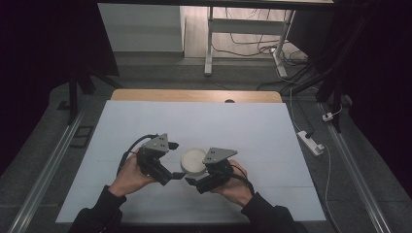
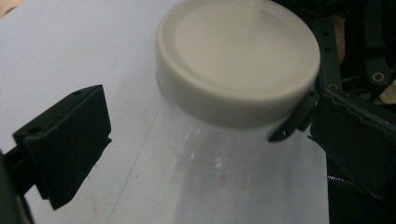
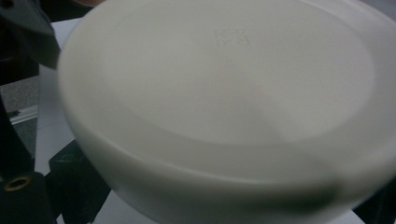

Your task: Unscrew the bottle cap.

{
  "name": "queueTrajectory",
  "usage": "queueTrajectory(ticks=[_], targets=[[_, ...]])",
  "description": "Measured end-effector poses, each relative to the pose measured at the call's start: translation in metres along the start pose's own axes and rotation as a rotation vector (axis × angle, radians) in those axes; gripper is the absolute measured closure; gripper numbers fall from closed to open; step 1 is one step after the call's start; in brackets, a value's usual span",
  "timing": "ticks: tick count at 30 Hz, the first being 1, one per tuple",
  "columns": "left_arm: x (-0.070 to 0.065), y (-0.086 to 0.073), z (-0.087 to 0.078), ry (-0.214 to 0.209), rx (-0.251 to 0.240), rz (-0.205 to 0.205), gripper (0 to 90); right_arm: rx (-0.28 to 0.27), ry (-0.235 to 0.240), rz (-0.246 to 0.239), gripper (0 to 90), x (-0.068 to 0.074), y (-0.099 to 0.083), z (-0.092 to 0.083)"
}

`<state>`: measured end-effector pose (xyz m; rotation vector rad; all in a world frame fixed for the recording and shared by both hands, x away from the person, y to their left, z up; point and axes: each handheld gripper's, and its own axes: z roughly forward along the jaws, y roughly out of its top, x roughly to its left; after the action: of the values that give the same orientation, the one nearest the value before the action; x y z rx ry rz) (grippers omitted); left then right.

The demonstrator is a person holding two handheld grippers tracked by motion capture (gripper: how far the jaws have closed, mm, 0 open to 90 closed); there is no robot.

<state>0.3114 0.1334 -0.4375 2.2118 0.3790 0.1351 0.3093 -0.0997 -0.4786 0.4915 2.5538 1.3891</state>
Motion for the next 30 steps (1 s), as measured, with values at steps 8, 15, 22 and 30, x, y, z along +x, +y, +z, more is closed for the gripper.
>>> queueTrajectory(ticks=[8,15,22,30], targets=[[0.001,0.008,0.015,-0.131,-0.026,0.075,0.4,-0.001,0.08,-0.019,6.5,0.004,0.0,0.002],[-0.003,0.011,0.022,-0.182,-0.052,0.126,6.9,-0.009,0.131,-0.051,6.5,0.008,0.0,0.002],[-0.007,0.011,0.023,-0.111,-0.068,0.078,7.7,-0.007,0.098,-0.044,6.5,0.007,0.001,0.001],[-0.015,0.02,0.032,0.052,-0.043,-0.059,7.7,0.004,-0.003,0.01,6.6,0.002,-0.001,0.002]])
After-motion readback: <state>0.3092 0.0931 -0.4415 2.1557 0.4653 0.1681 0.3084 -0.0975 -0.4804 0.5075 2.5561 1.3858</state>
